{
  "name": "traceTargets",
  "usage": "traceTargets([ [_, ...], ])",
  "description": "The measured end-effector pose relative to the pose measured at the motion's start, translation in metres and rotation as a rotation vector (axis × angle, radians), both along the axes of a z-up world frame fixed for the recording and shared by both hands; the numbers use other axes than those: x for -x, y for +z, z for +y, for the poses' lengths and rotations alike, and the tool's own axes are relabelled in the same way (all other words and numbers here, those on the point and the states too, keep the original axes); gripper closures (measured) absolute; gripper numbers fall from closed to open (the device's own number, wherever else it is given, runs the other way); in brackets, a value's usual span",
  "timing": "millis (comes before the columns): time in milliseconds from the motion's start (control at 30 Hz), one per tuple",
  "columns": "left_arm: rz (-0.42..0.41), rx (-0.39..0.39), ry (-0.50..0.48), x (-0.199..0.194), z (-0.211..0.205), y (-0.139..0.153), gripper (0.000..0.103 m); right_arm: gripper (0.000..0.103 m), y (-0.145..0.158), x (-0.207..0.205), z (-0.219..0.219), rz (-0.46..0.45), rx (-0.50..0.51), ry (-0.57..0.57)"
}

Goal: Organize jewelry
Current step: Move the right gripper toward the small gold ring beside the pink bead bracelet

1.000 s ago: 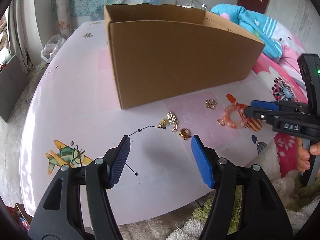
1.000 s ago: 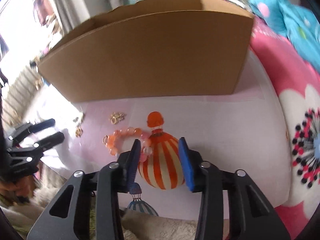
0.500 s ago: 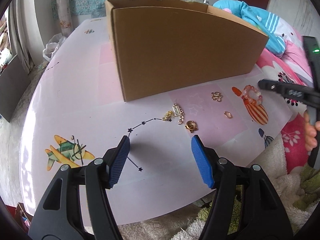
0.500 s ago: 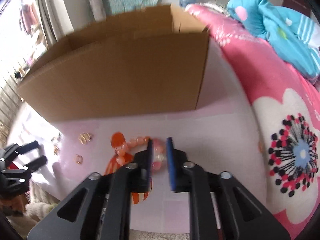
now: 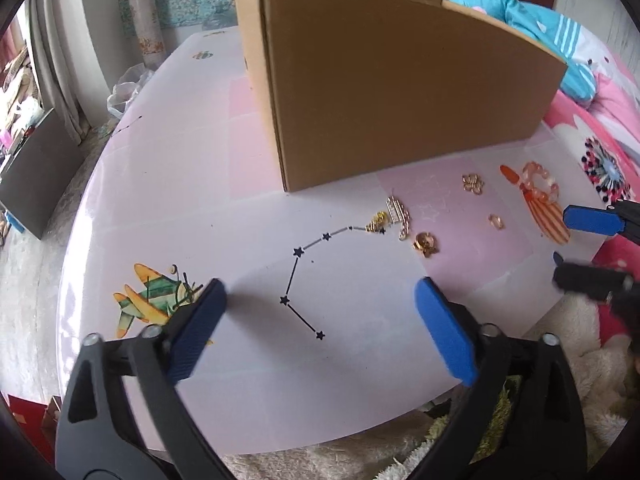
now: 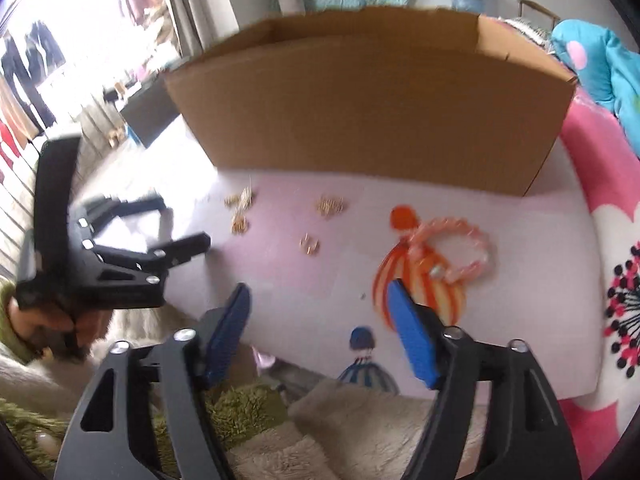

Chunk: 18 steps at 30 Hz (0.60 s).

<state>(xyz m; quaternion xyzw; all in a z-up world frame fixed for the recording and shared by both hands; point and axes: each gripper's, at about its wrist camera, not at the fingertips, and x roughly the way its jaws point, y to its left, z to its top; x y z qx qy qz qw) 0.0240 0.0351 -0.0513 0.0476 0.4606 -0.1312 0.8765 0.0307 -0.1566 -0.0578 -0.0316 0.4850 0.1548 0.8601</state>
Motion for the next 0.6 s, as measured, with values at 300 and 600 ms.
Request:
traceTargets([
  [300, -0.001, -0.013, 0.012, -0.001, -0.002, 0.000, 0.007, 0.011, -0.020, -0.010, -0.007, 0.048, 0.072, -0.068],
  [600, 0.009, -0.016, 0.001, -0.005, -0.002, 0.001, 0.007, 0.007, -0.018, -0.011, -0.019, 0.055, 0.036, -0.121],
])
